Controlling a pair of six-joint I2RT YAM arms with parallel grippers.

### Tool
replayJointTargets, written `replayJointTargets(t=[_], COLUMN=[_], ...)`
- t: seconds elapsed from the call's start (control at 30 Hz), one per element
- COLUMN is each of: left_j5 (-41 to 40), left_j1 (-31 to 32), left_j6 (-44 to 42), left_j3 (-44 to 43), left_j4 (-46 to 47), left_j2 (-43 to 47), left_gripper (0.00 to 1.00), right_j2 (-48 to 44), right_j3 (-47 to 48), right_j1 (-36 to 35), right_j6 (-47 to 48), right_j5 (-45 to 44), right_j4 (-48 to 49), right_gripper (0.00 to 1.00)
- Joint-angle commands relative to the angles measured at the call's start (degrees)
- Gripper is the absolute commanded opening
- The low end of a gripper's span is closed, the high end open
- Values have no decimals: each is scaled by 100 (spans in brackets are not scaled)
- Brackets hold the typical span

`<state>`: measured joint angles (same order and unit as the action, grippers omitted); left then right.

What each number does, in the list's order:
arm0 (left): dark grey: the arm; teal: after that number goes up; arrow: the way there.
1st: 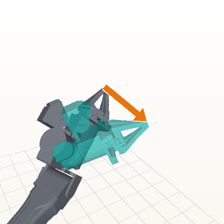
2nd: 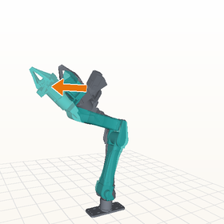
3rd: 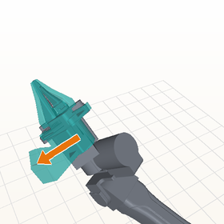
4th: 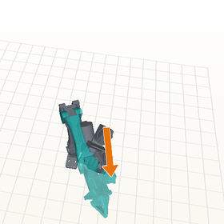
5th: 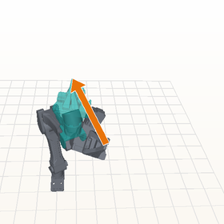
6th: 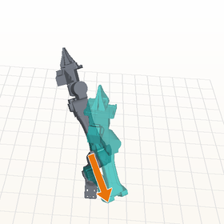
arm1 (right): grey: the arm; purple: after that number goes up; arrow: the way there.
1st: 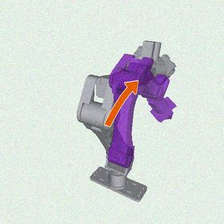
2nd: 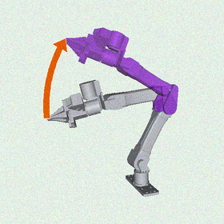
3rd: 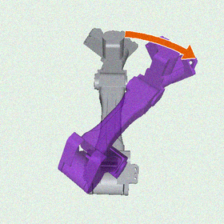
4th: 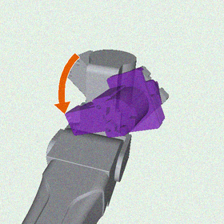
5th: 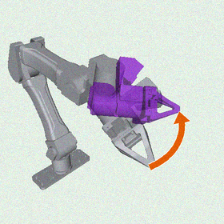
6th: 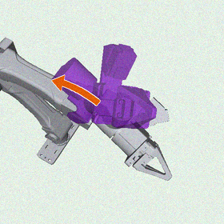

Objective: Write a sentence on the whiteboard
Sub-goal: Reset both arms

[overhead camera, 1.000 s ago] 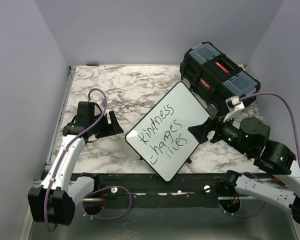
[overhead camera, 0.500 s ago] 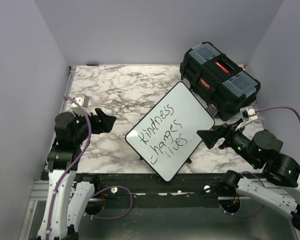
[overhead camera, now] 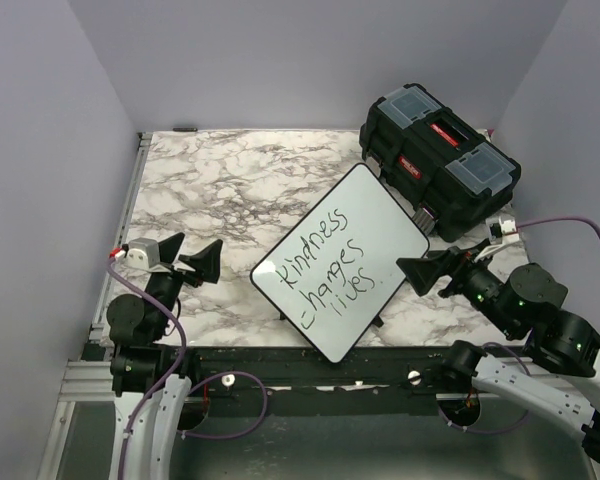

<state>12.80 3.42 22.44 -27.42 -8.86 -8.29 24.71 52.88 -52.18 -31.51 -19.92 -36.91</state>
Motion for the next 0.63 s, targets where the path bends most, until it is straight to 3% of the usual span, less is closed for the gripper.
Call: replayJointTargets(t=[0.0,0.6], left_j5=[-60,-239], left_j1=[-34,-26], left_j6=[-377,-343], left_j3=[270,386], left_j4=[385,342], left_j2=[173,143], left_gripper=[99,98], right_j2=[32,-291], right_j3=[-40,-243], right_j1=[-34,-29], right_j6=[-66,52], right_j5=[-233,-383], right_j4=[52,512], right_gripper=[97,100])
